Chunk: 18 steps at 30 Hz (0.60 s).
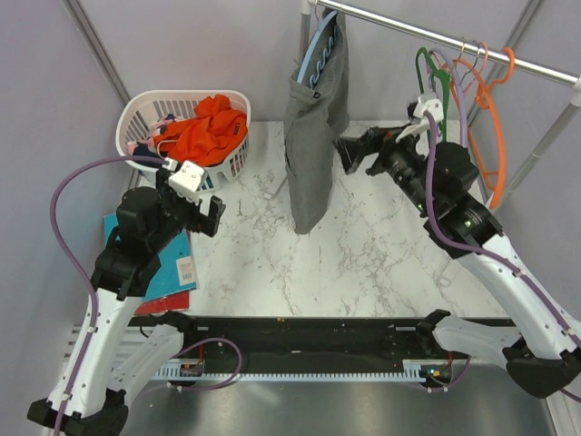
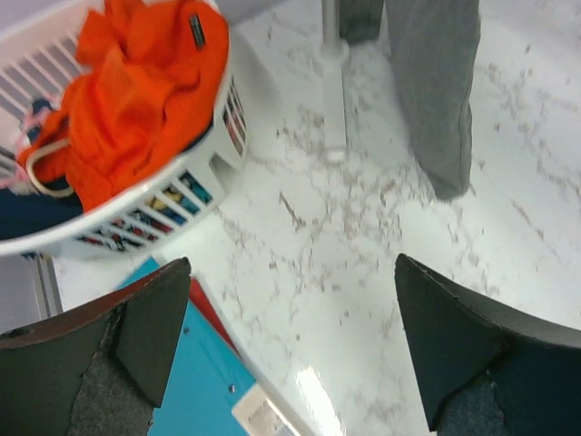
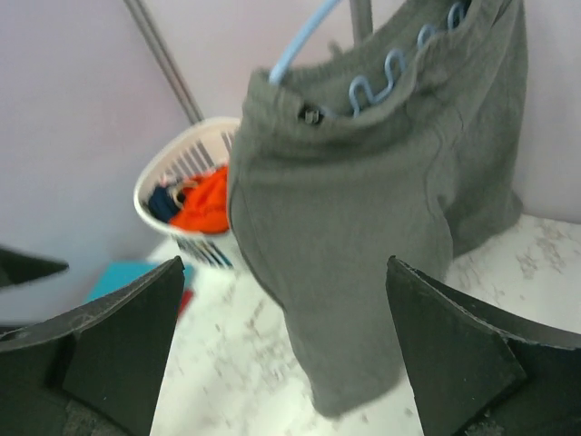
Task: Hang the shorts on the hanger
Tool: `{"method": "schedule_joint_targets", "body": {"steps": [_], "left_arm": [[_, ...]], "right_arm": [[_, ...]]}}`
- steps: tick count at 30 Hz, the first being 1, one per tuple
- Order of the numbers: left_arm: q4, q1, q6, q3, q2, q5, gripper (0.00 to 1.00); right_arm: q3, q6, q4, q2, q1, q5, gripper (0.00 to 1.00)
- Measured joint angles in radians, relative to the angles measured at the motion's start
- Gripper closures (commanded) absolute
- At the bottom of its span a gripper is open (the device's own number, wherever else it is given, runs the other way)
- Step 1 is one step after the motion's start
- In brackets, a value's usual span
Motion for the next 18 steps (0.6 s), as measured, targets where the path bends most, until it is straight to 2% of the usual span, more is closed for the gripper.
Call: {"method": "schedule_joint_targets", "body": {"steps": [6, 10, 18], "left_arm": [[-0.199, 0.037, 0.022, -0.010, 0.015, -0.010, 0.01], [-0.275, 0.056, 0.024, -0.066, 0.008, -0.077, 0.01], [-0.328, 0.098, 0.025, -0.123, -0.025, -0.128, 0.01]], "right_arm": [[-0.164, -0.143, -0.174, -0.146, 0.000, -0.154, 0.02], [-0.258, -0.274, -0.295, -0.194, 0.000, -0.236, 0.02], [-0.428, -0.441, -0.403, -0.269, 0.000, -0.253, 0.02]]}}
